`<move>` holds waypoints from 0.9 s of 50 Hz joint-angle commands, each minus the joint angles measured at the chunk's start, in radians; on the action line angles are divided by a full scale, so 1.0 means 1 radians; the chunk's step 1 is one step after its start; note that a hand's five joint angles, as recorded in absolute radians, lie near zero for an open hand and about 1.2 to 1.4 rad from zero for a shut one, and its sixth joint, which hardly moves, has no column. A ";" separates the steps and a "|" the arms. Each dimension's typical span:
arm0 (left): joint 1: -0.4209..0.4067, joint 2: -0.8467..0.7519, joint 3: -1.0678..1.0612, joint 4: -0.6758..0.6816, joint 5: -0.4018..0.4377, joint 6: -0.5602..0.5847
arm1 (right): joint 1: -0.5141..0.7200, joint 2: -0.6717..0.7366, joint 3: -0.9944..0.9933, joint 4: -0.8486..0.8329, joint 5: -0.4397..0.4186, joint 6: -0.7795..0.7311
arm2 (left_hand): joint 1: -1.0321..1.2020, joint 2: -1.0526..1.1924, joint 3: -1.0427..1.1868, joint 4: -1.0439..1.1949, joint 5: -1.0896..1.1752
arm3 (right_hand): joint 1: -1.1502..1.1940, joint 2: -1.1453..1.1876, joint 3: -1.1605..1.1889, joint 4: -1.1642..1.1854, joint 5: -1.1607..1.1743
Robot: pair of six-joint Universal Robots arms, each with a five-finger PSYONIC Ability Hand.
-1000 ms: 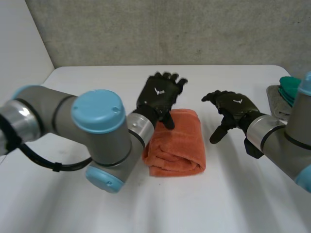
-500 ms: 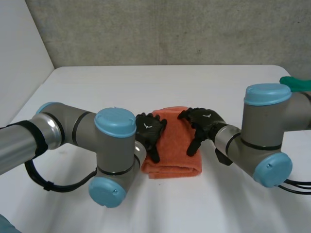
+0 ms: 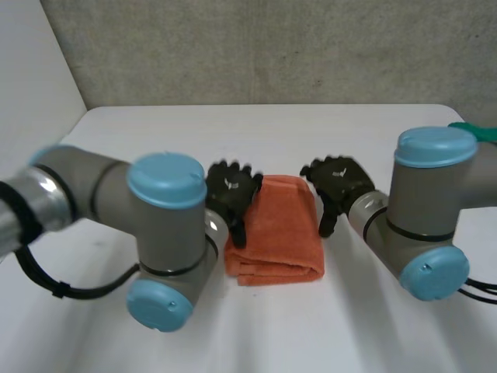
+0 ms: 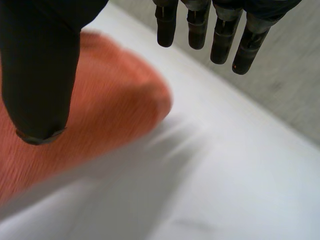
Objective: Fold the laundry.
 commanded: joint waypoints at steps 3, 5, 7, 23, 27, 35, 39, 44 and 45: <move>0.082 0.248 -0.020 -0.035 0.271 -0.043 | 0.052 -0.228 0.269 -0.237 0.070 -0.003 | 0.000 -0.011 -0.019 -0.015 -0.028 | -0.002 -0.049 -0.033 -0.058 -0.066; 0.120 0.281 -0.020 -0.103 0.383 -0.065 | 0.086 -0.244 0.335 -0.266 0.075 -0.001 | 0.000 -0.011 -0.019 -0.015 -0.028 | -0.002 -0.049 -0.033 -0.058 -0.066; 0.147 0.291 -0.011 -0.153 0.458 -0.071 | 0.111 -0.244 0.372 -0.277 0.075 -0.003 | 0.000 -0.011 -0.019 -0.015 -0.028 | -0.002 -0.049 -0.033 -0.058 -0.066; 0.239 0.300 0.020 -0.289 0.647 -0.076 | 0.198 -0.052 0.427 -0.450 0.076 -0.086 | 0.000 -0.011 -0.019 -0.015 -0.028 | -0.002 -0.049 -0.033 -0.058 -0.066; 0.236 0.308 0.017 -0.289 0.649 -0.076 | 0.198 0.012 0.401 -0.481 0.075 -0.142 | 0.000 -0.011 -0.019 -0.015 -0.028 | -0.002 -0.049 -0.033 -0.058 -0.066; 0.236 0.308 0.009 -0.289 0.649 -0.079 | 0.198 0.083 0.351 -0.513 0.076 -0.155 | 0.000 -0.011 -0.019 -0.015 -0.028 | 0.078 0.031 0.047 0.022 0.014; 0.236 0.308 0.005 -0.288 0.649 -0.079 | 0.198 0.101 0.326 -0.513 0.076 -0.156 | 0.000 -0.011 -0.019 -0.015 -0.028 | 0.175 0.128 0.145 0.119 0.111; 0.237 0.308 0.001 -0.288 0.649 -0.079 | 0.198 0.104 0.295 -0.510 0.076 -0.155 | 0.003 -0.008 -0.017 -0.012 -0.025 | 0.217 0.170 0.186 0.161 0.152; 0.237 0.308 0.001 -0.288 0.649 -0.079 | 0.198 0.104 0.291 -0.510 0.076 -0.153 | 0.003 -0.008 -0.017 -0.012 -0.025 | 0.217 0.170 0.186 0.161 0.152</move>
